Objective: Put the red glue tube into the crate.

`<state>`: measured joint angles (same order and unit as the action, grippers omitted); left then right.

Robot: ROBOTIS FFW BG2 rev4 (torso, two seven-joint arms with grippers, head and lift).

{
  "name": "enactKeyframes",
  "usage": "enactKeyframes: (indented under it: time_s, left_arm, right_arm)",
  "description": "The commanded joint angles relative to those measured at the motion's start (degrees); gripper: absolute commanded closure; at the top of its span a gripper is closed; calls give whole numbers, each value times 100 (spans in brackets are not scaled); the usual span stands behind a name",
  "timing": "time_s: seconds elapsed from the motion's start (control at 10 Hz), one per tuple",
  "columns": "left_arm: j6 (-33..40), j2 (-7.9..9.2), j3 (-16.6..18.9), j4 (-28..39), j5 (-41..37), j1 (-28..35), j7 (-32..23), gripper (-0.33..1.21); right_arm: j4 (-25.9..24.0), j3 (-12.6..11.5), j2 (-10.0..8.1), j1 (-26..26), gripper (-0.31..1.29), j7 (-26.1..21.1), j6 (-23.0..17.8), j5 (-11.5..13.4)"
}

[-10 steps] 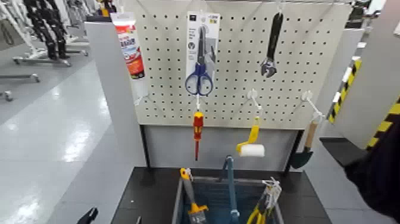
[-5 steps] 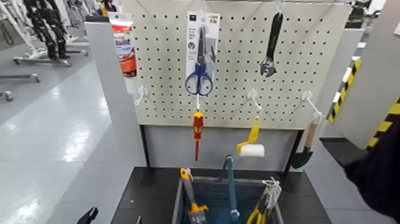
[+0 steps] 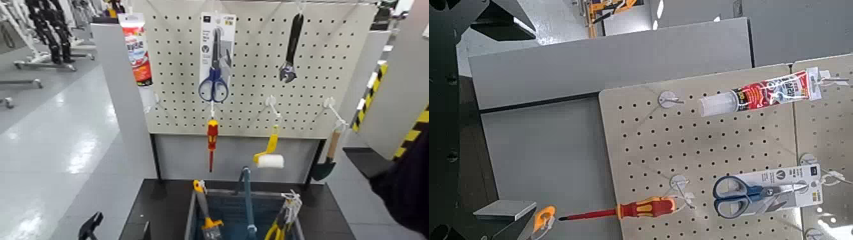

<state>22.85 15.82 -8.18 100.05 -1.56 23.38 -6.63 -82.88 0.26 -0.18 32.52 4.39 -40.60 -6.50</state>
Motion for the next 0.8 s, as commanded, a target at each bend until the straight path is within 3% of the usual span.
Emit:
enactKeyframes:
  time_s: [0.1, 0.2, 0.4, 0.8]
  left_arm:
    - [-624, -26, 202, 515, -73, -106, 162, 11]
    - [-817, -26, 229, 647, -257, -194, 215, 11]
    - [-1916, -70, 563, 1245, -477, -369, 637, 10]
    - [-2865, -105, 949, 1570, -934, -1116, 1525, 11]
  right_arm:
    - [-9, 0, 791, 0, 8, 0, 8, 0]
    - [-9, 0, 791, 0, 8, 0, -1, 0]
    - [-18, 0, 791, 9, 8, -9, 8, 0]
    - [0, 9, 800, 0, 8, -9, 17, 0]
